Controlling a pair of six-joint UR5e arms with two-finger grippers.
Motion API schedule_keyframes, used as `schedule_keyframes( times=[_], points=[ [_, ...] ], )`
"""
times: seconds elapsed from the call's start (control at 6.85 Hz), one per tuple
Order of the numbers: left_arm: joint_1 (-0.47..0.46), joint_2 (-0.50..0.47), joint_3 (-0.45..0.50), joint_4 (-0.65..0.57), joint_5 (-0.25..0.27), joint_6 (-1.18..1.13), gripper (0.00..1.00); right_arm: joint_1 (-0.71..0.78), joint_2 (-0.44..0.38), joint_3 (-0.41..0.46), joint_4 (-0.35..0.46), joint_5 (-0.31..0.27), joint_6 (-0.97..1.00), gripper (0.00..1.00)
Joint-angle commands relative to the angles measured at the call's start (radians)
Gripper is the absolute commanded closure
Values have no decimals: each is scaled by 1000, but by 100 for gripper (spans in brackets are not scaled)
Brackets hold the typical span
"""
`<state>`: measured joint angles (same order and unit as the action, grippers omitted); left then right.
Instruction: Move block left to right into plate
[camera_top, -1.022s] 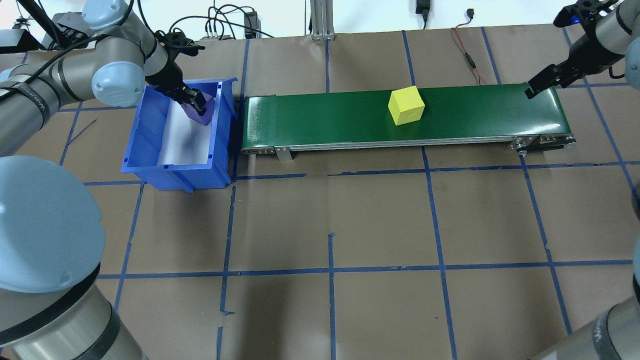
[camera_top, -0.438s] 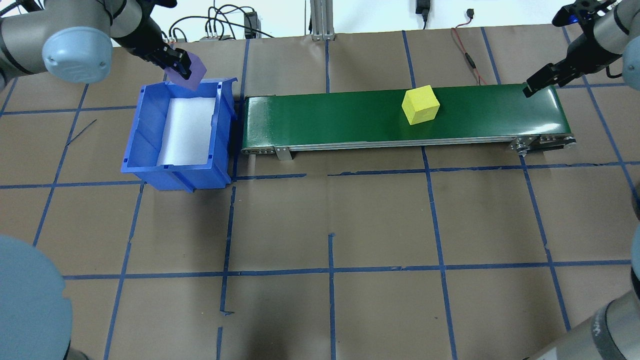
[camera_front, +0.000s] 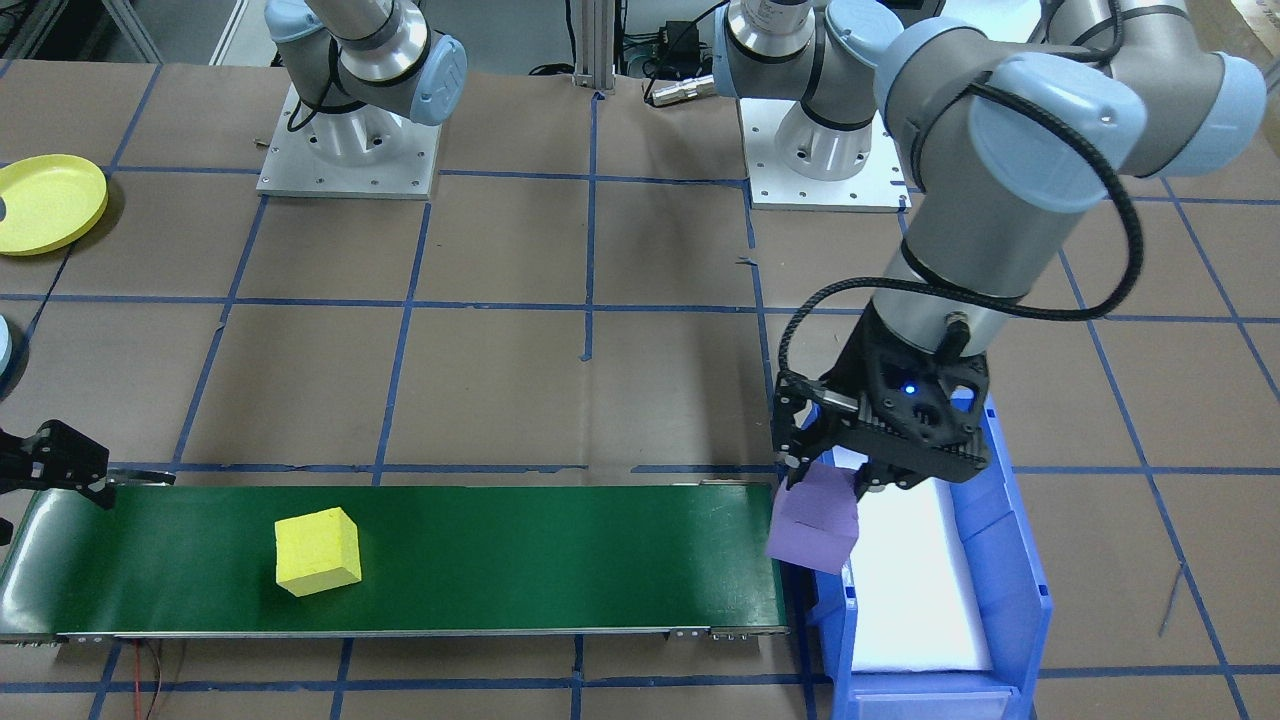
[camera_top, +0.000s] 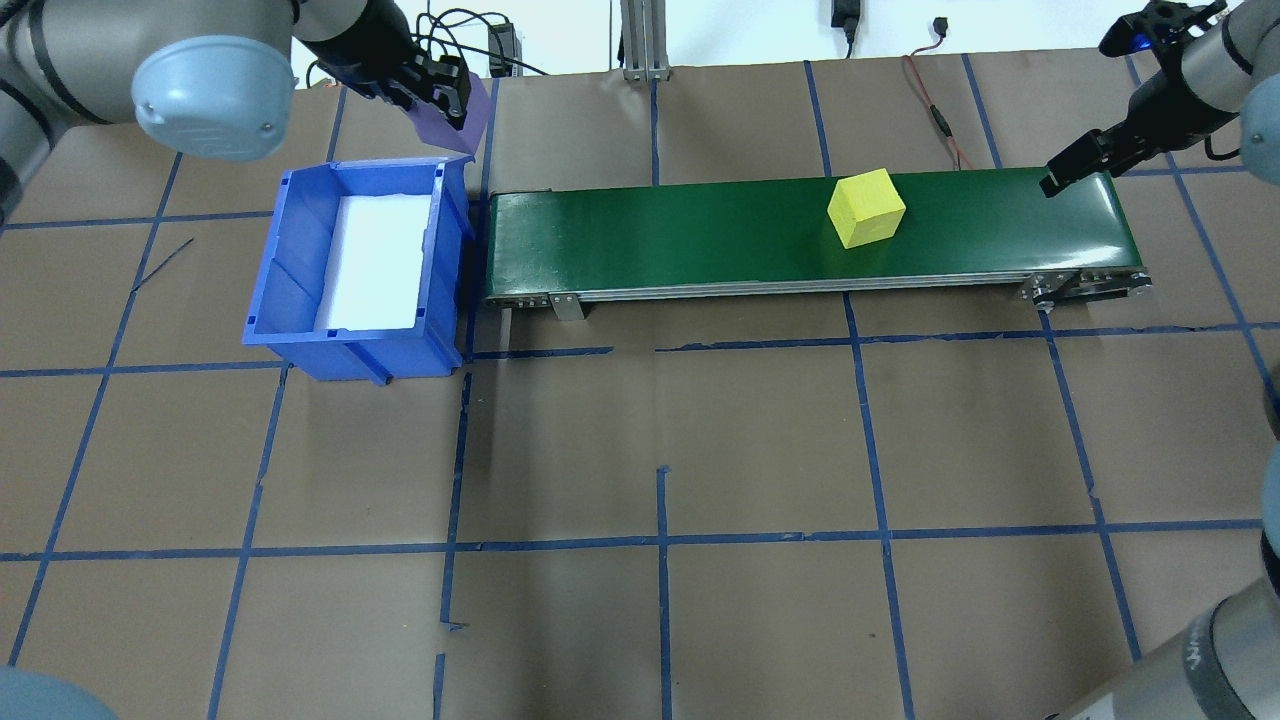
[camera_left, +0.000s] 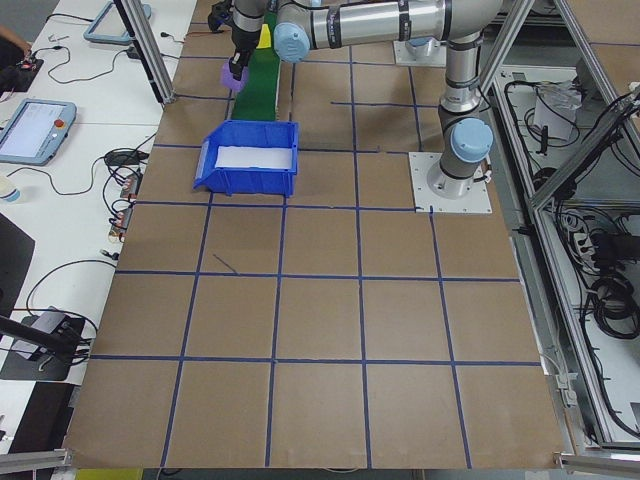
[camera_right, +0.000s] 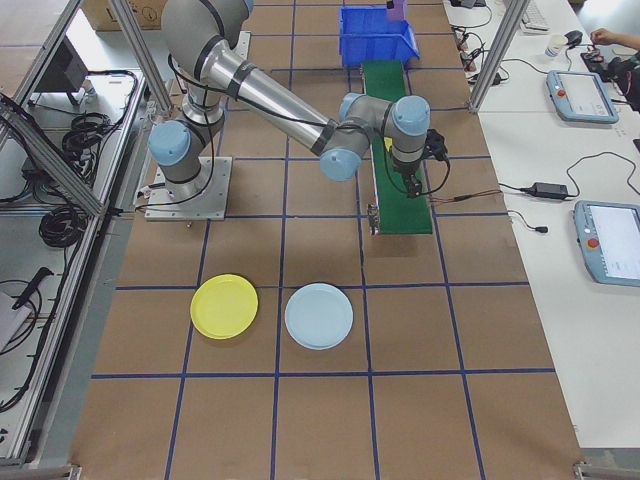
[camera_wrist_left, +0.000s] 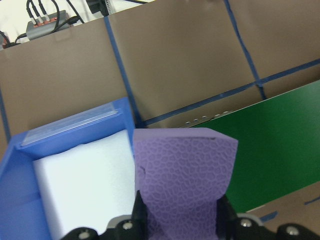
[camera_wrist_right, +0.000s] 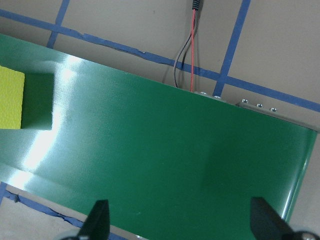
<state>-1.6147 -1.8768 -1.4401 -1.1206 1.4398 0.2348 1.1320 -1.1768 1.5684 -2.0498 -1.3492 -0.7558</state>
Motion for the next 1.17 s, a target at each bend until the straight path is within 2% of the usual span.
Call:
schedule_keyframes(
  times=[0.0, 0.15, 0.29, 0.44, 0.58, 0.73, 0.88, 1.02],
  points=[
    [-51, -63, -14, 5, -16, -51, 53, 0, 2, -11, -24, 7, 1, 0],
    [-53, -96, -16, 5, -19, -51, 53, 0, 3, 1, -23, 8, 4, 0],
    [-54, -104, -32, -7, -44, -46, 53, 0, 9, -17, -23, 16, 38, 0],
    [-53, -105, -75, 5, -44, -36, 52, 0, 34, -19, -21, 45, 96, 0],
    [-53, -105, -75, 22, -44, -37, 22, 0, 35, -30, -18, 82, 121, 0],
    [-53, -107, -77, 27, -44, -41, 13, 0, 39, -43, -9, 103, 130, 0],
    [-53, -110, -75, 28, -44, -45, 7, 0, 45, -42, -6, 161, 176, 0],
    [-53, -104, -53, 30, -42, -49, 0, 0, 51, -39, 9, 179, 182, 0]
  ],
)
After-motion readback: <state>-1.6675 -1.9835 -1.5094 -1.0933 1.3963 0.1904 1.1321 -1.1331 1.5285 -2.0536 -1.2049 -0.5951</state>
